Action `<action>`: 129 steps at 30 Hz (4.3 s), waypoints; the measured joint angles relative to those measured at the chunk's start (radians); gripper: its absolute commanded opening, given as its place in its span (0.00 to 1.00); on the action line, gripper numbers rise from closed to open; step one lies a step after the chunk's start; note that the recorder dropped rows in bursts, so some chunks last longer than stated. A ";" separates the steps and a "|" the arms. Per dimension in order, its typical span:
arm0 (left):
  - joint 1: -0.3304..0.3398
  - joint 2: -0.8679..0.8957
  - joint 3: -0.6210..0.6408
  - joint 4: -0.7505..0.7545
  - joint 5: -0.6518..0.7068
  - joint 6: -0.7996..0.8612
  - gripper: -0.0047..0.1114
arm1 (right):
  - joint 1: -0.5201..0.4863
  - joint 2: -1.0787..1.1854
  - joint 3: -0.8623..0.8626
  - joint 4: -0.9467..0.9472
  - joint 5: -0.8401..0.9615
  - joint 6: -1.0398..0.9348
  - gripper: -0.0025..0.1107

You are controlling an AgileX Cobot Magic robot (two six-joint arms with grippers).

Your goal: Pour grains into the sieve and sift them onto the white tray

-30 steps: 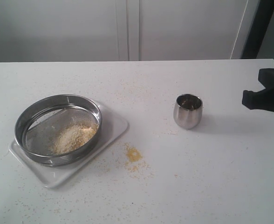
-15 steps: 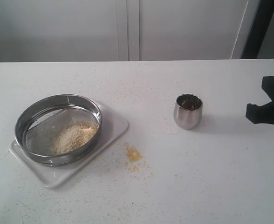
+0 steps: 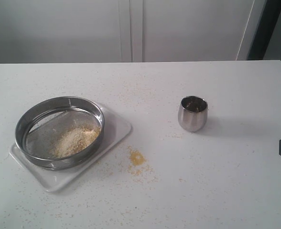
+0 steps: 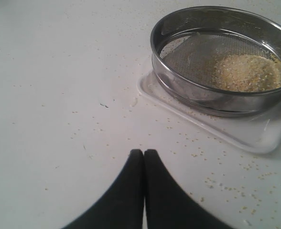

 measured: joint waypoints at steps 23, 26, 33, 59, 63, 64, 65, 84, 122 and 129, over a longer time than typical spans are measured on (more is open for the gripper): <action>0.000 0.000 0.000 0.000 0.000 0.000 0.04 | -0.041 0.162 0.000 0.055 0.094 -0.054 0.02; 0.000 0.000 0.000 0.000 0.000 0.000 0.04 | -0.041 0.162 0.000 0.055 0.063 -0.054 0.02; 0.000 0.000 0.000 0.000 0.000 0.000 0.04 | -0.041 0.162 0.000 0.055 0.063 -0.054 0.02; 0.000 0.053 -0.117 -0.183 -0.503 -0.213 0.04 | -0.041 0.162 0.000 0.060 0.063 -0.054 0.02; 0.000 0.143 -0.203 -0.178 -0.433 -0.169 0.04 | -0.041 0.162 0.000 0.060 0.063 -0.054 0.02; 0.000 0.165 -0.221 -0.173 -0.417 -0.166 0.04 | -0.041 0.162 0.000 0.060 0.063 -0.054 0.02; 0.000 0.199 -0.249 -0.162 -0.392 -0.162 0.04 | -0.041 0.162 0.000 0.060 0.063 -0.054 0.02; 0.000 0.791 -0.584 -0.078 -0.019 0.105 0.04 | -0.041 0.162 0.000 0.060 0.063 -0.054 0.02; 0.000 1.481 -0.934 -0.271 0.120 0.378 0.34 | -0.041 0.162 0.000 0.062 0.063 -0.052 0.02; 0.000 1.572 -1.003 -0.283 0.157 0.371 0.54 | -0.041 0.162 0.000 0.062 0.063 -0.042 0.02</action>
